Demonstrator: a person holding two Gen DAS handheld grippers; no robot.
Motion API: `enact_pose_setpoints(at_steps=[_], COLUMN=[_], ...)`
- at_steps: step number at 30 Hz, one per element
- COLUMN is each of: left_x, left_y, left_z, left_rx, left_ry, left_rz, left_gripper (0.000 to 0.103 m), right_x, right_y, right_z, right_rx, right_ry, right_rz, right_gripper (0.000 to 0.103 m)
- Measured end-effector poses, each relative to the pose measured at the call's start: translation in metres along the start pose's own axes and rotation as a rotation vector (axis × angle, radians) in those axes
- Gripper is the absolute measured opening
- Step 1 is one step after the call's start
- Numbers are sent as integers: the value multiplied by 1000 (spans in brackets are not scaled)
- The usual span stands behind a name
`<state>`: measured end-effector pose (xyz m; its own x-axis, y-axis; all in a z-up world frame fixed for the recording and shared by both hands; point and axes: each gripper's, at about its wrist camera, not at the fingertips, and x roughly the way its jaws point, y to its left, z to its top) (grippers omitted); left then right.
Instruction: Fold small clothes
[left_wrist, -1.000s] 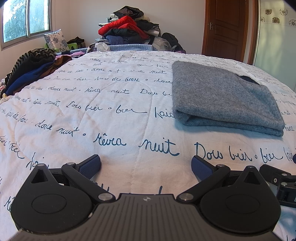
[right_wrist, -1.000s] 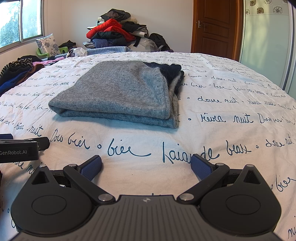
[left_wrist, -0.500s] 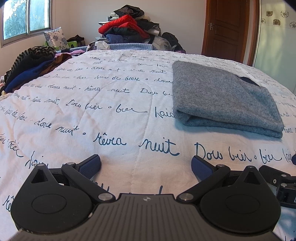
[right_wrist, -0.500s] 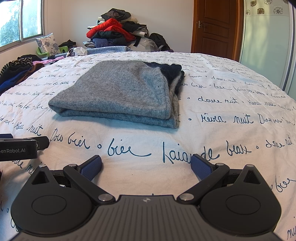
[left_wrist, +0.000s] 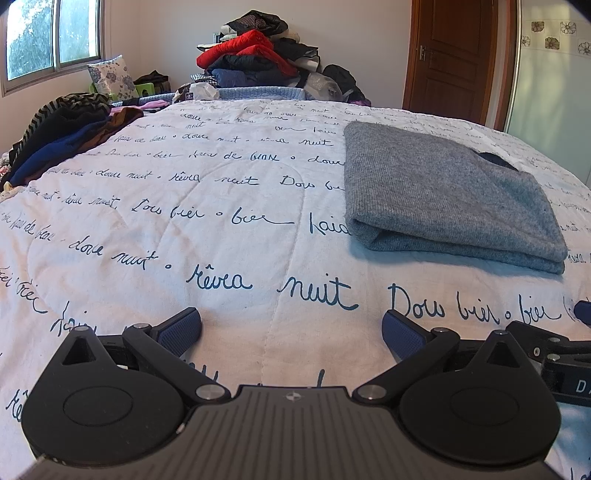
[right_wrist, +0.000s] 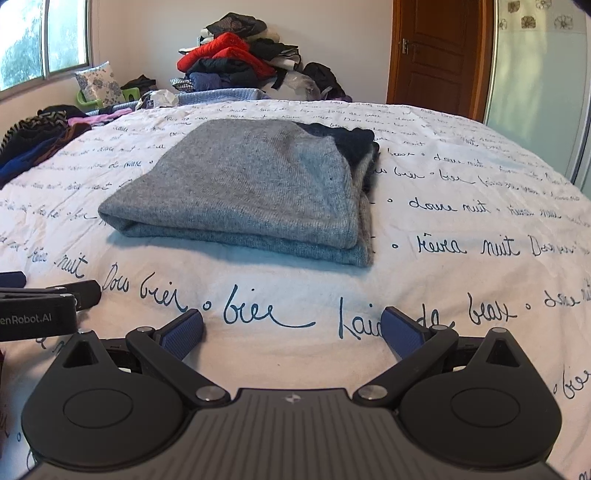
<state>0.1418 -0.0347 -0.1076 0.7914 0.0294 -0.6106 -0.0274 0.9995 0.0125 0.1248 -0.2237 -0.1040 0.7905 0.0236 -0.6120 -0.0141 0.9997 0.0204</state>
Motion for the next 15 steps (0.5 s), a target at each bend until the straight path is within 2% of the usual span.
enact_pose_setpoints(at_steps=[15], left_x=[0], left_y=[3], left_z=[1], left_rx=[-17], left_ry=[-1], left_rz=[-17], left_gripper=[103], right_x=[-4], right_y=[1], right_z=[-5], right_rx=[-17], right_ry=[-8], right_rz=[10], right_gripper=[103])
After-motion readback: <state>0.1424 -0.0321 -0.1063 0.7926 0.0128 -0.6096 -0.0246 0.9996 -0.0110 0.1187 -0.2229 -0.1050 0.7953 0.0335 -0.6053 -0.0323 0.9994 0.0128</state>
